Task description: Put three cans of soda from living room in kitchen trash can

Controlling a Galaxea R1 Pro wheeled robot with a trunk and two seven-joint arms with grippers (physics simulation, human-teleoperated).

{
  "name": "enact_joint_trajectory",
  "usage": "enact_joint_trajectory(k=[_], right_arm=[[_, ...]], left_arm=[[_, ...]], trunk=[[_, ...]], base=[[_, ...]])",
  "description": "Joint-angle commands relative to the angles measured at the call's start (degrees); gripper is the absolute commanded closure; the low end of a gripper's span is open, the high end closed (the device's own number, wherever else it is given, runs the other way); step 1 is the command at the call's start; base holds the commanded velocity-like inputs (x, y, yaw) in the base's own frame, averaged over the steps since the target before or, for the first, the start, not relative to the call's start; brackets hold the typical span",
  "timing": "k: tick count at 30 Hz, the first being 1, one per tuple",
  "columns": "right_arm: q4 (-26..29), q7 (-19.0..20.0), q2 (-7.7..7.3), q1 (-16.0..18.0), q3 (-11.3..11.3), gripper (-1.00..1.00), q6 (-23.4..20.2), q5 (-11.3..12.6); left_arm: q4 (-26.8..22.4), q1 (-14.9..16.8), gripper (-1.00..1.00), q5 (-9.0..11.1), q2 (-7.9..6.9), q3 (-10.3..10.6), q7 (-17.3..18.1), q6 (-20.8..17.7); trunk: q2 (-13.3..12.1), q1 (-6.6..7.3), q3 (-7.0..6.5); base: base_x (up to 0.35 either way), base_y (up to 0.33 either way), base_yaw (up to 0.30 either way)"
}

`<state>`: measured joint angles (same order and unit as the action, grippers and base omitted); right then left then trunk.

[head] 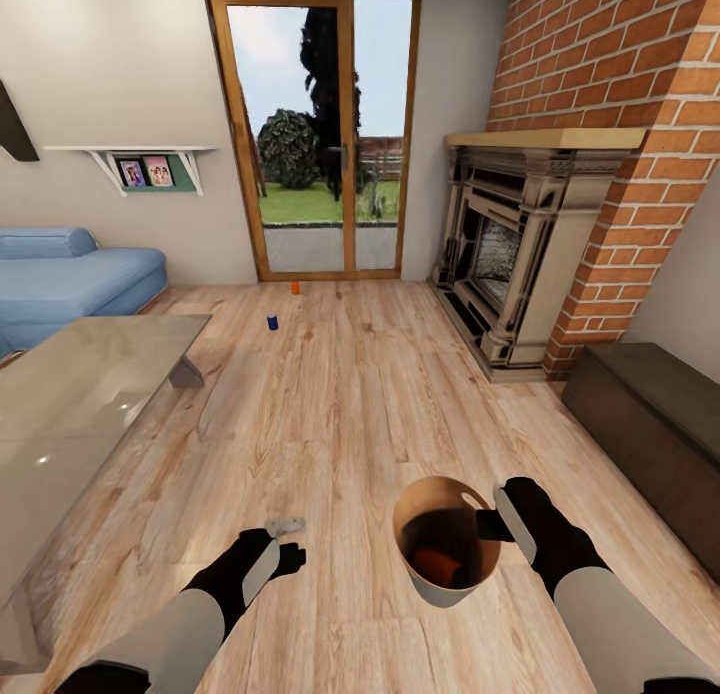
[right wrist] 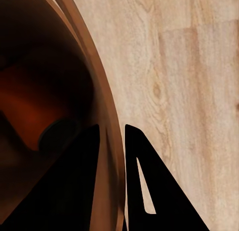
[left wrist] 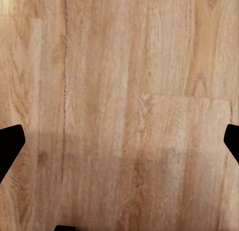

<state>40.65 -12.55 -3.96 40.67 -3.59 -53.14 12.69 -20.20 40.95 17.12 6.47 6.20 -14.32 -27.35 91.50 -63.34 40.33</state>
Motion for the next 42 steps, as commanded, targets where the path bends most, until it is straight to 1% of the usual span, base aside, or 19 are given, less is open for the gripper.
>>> enact_joint_trajectory(k=[1,9,11,13,18,28,42], right_arm=[[0.0,0.2,-0.01,0.0,0.0,1.0,0.1,0.6],[0.1,1.0,-0.3,0.0,0.1,1.0,0.2,0.7],[0.1,1.9,-0.31,0.0,0.1,1.0,0.2,0.7],[0.1,3.5,-0.35,-0.1,0.1,1.0,0.2,0.6],[0.1,5.4,-0.37,-0.1,0.1,1.0,0.2,0.6],[0.2,6.0,-0.37,-0.1,-0.5,1.0,0.2,0.6],[0.3,6.0,-0.34,-0.1,-0.6,1.0,0.2,0.6]], left_arm=[[0.0,0.0,-1.0,0.0,-0.01,0.0,0.0,0.0],[0.1,0.0,-1.0,-0.1,-0.05,0.0,0.0,0.1],[0.2,0.0,-1.0,-0.2,-0.06,0.0,0.0,0.1],[0.2,0.0,-1.0,-0.2,-0.06,0.0,0.0,0.2],[0.1,0.0,-1.0,-0.2,-0.04,0.0,0.0,0.2],[0.2,0.0,-1.0,-0.2,-0.06,0.1,0.0,0.3],[0.1,0.0,-1.0,-0.2,-0.06,0.1,0.0,0.4]], trunk=[[0.0,0.0,-0.01],[0.0,0.0,-0.01],[0.0,0.0,-0.01],[0.0,0.0,-0.01],[0.0,0.0,-0.01],[0.0,0.0,-0.01],[0.0,0.0,-0.01]], base=[[0.0,0.0,0.0],[0.0,0.0,0.0],[0.0,0.0,0.0],[0.0,0.0,0.0],[0.0,0.0,0.0],[0.0,0.0,0.0],[0.0,0.0,0.0]])
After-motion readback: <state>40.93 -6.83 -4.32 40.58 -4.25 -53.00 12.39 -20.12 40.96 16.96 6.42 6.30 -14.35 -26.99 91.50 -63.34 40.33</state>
